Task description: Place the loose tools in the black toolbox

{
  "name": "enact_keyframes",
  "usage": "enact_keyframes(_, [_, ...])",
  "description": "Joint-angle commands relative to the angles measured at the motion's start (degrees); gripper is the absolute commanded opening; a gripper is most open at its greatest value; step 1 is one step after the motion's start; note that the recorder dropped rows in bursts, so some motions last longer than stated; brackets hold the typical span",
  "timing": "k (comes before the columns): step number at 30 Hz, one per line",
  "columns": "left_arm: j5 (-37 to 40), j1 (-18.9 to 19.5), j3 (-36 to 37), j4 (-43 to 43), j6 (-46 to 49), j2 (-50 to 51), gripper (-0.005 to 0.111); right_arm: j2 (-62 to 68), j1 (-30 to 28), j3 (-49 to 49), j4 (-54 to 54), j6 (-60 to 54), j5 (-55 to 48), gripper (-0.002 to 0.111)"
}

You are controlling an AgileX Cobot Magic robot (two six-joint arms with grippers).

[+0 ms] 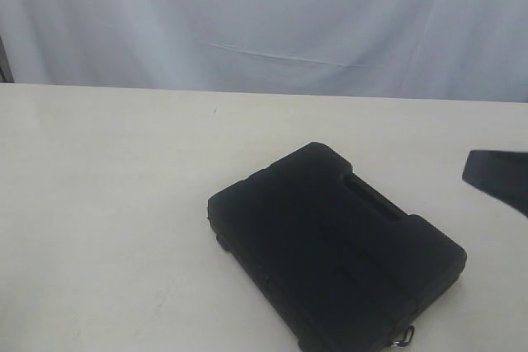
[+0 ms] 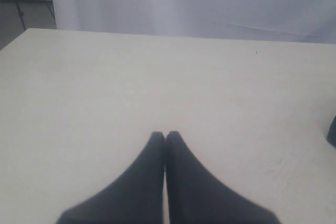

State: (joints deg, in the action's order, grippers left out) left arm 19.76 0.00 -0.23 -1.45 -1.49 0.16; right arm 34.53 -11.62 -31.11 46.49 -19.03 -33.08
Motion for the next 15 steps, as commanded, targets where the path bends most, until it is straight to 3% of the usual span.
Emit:
enact_keyframes(1, [-0.2,-0.4,0.2,0.0,-0.3,-0.2,0.000,-1.2,-0.2,4.6,-2.9,-0.2,-0.2,0.000])
enact_keyframes(15, [-0.2,-0.4,0.2,0.0,-0.3,-0.2,0.000,-5.0,-0.2,7.9,-9.1,7.3,0.2,0.000])
